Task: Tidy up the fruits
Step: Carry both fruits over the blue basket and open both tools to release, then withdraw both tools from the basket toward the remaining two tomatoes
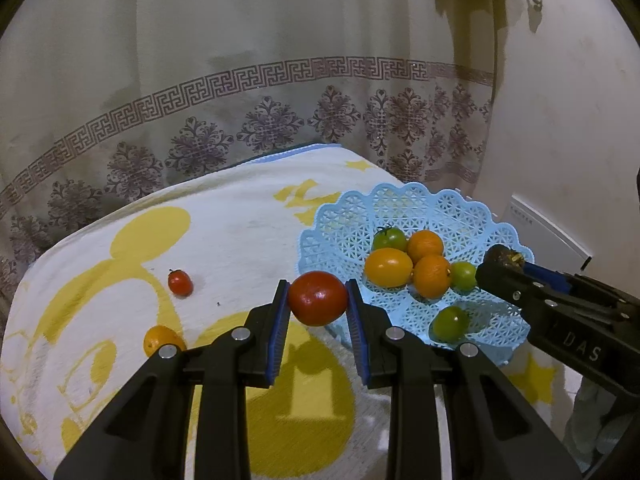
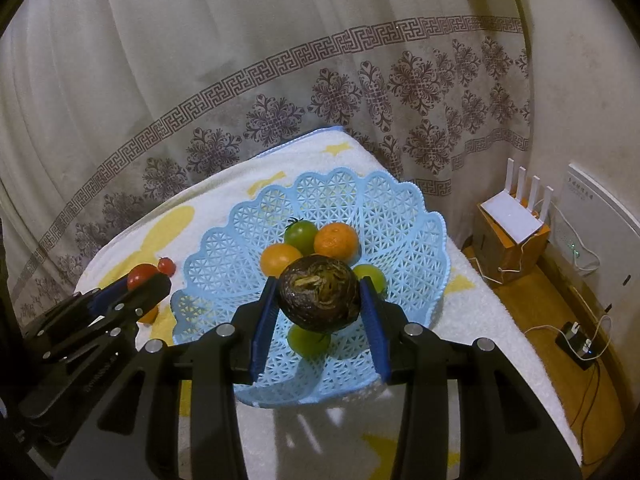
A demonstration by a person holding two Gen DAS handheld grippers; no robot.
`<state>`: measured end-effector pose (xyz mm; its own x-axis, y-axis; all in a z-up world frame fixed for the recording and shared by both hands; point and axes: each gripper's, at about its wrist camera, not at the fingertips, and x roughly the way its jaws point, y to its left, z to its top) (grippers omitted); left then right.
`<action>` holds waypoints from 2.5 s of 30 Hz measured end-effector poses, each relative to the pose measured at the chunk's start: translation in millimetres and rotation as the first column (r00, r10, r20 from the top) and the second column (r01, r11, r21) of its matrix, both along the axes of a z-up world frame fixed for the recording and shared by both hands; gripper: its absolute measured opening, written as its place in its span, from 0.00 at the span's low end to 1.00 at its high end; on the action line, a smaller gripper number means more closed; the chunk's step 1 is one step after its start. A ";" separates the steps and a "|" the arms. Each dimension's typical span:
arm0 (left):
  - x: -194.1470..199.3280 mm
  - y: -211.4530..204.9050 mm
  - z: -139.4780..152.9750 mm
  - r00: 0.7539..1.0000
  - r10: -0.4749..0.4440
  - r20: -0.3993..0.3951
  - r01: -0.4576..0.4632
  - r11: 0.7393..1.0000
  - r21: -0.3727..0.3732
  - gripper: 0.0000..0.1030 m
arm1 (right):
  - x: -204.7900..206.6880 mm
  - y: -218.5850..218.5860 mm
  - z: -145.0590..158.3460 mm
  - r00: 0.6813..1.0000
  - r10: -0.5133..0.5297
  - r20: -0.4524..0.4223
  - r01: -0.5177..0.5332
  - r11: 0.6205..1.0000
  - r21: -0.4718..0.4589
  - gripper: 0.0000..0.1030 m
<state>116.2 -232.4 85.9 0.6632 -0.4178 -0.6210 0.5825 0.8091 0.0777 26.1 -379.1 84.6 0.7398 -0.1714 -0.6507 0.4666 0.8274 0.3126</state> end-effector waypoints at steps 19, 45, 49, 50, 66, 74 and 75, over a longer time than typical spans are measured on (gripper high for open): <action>6.9 12.3 1.5 1.000 0.016 0.004 -0.016 0.997 -0.080 0.73 | 1.0 0.3 -1.6 1.000 -0.017 0.007 0.017 1.000 -0.008 0.50; 6.6 55.7 -2.7 0.994 0.112 -0.012 -0.113 0.992 -0.060 0.87 | 4.7 42.2 14.5 1.000 0.000 -0.024 -0.005 0.983 -0.184 0.82; 6.7 63.8 -3.0 0.992 0.127 -0.017 -0.128 0.990 -0.063 0.87 | 7.0 46.9 15.4 1.000 0.011 -0.027 -0.016 0.982 -0.188 0.87; 7.0 65.8 -3.1 0.991 0.130 -0.018 -0.131 0.989 -0.062 0.87 | 7.4 48.1 16.0 1.000 0.013 -0.025 -0.017 0.982 -0.190 0.89; 25.4 129.0 -9.3 0.966 0.258 -0.033 -0.260 0.964 -0.060 0.90 | 20.3 79.9 19.8 0.992 0.124 -0.002 -0.123 0.975 -0.183 0.90; 39.0 143.8 -23.6 0.954 0.293 -0.059 -0.295 0.955 -0.036 0.90 | 27.6 93.8 16.3 0.985 0.171 -0.008 -0.170 0.970 -0.173 0.90; 41.4 143.0 -26.5 0.954 0.291 -0.063 -0.294 0.955 -0.030 0.90 | 28.1 94.9 15.8 0.984 0.176 -0.009 -0.175 0.970 -0.172 0.90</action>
